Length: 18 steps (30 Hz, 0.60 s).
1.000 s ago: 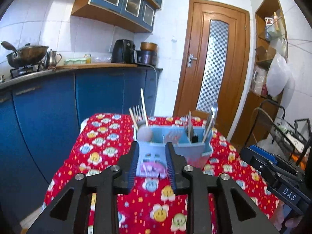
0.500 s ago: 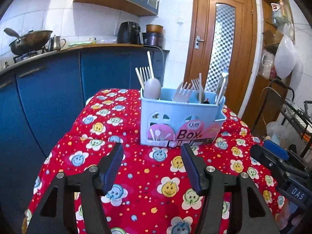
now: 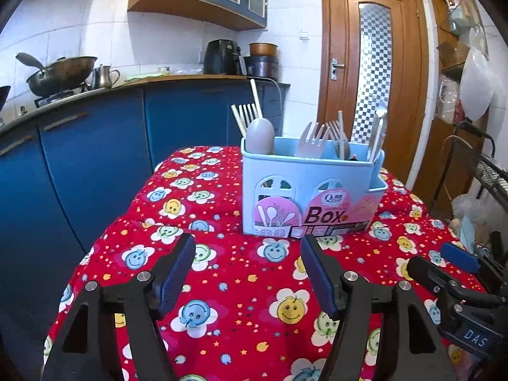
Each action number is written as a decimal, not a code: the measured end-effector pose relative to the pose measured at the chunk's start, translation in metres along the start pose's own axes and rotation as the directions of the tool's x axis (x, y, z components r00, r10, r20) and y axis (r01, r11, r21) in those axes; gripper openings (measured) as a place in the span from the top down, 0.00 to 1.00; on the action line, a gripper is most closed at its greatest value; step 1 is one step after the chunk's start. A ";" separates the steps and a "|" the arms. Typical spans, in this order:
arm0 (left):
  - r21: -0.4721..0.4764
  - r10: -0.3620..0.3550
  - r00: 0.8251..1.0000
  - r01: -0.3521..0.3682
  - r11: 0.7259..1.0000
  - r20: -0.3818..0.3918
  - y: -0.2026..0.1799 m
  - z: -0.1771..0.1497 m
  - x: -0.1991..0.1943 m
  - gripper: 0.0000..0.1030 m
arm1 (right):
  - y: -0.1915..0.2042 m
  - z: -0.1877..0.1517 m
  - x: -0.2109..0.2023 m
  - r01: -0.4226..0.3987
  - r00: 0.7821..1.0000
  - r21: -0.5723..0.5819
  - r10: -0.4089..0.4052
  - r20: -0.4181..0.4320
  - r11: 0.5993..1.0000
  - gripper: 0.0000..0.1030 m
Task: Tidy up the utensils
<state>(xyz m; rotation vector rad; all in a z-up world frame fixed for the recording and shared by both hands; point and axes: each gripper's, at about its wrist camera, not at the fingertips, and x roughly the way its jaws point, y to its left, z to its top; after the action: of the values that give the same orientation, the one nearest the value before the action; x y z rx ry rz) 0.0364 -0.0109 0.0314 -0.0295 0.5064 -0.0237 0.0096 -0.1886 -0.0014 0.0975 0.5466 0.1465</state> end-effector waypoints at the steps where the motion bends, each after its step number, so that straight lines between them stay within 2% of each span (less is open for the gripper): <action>1: -0.002 0.003 1.000 -0.003 1.000 -0.003 0.000 0.000 0.001 0.32 | 0.000 0.000 0.000 0.002 1.000 0.000 -0.002 -0.001 1.000 0.24; 18: -0.003 0.020 1.000 -0.020 1.000 0.010 -0.001 -0.002 0.001 0.32 | -0.001 -0.001 0.002 0.008 1.000 0.006 -0.008 -0.005 1.000 0.23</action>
<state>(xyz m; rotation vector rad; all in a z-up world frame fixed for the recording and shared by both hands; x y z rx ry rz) 0.0367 -0.0115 0.0294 -0.0275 0.4965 -0.0035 0.0108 -0.1895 -0.0032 0.1007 0.5528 0.1375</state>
